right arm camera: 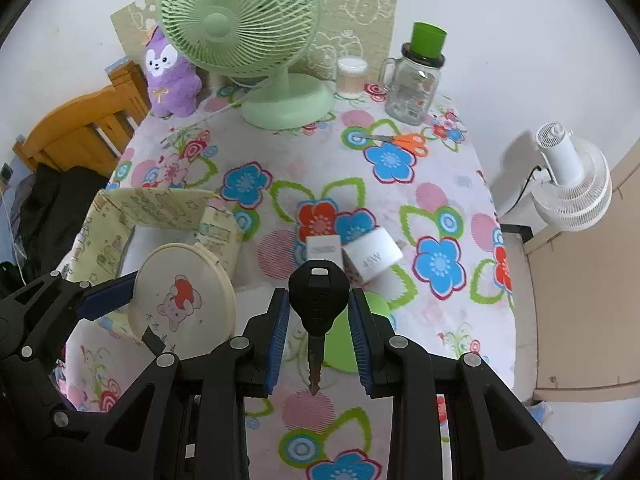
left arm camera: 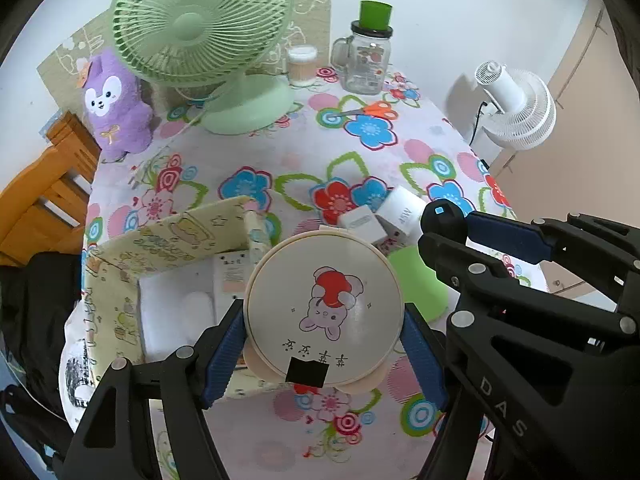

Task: Organize rigid objects
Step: 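Lower the coaster and key into the box and open both tools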

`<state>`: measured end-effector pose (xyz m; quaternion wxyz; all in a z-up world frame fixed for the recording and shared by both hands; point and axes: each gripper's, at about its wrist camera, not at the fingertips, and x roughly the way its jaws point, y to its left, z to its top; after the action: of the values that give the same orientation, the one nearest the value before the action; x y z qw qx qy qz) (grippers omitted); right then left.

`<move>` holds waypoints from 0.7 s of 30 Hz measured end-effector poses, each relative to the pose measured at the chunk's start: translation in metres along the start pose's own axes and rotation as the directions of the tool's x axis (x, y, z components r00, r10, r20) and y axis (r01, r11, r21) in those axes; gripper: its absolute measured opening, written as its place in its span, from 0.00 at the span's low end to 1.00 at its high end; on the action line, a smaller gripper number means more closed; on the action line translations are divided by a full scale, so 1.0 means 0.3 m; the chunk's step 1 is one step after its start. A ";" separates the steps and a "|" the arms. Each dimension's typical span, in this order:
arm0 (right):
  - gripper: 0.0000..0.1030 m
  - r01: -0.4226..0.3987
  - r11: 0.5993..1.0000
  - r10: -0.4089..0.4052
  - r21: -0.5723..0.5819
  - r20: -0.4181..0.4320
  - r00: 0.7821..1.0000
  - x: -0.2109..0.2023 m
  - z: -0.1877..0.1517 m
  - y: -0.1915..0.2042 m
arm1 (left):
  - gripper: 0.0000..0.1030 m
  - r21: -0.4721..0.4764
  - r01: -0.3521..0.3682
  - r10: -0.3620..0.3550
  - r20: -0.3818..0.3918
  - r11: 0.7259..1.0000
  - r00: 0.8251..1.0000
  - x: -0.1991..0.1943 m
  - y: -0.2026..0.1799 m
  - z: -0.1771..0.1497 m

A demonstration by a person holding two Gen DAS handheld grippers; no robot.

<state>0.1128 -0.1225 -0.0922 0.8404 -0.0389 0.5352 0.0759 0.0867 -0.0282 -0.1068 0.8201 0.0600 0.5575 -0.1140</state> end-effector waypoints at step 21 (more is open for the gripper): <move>0.32 -0.033 0.998 0.032 -0.054 -0.026 0.999 0.058 0.079 0.290 | 0.74 -0.041 -0.043 0.042 -0.024 0.998 0.999 -0.004 0.283 -0.041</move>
<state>0.1266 -0.0318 -0.0966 0.8309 -0.0541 0.5440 0.1037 0.0967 0.0566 -0.1126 0.8170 0.0560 0.5677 -0.0840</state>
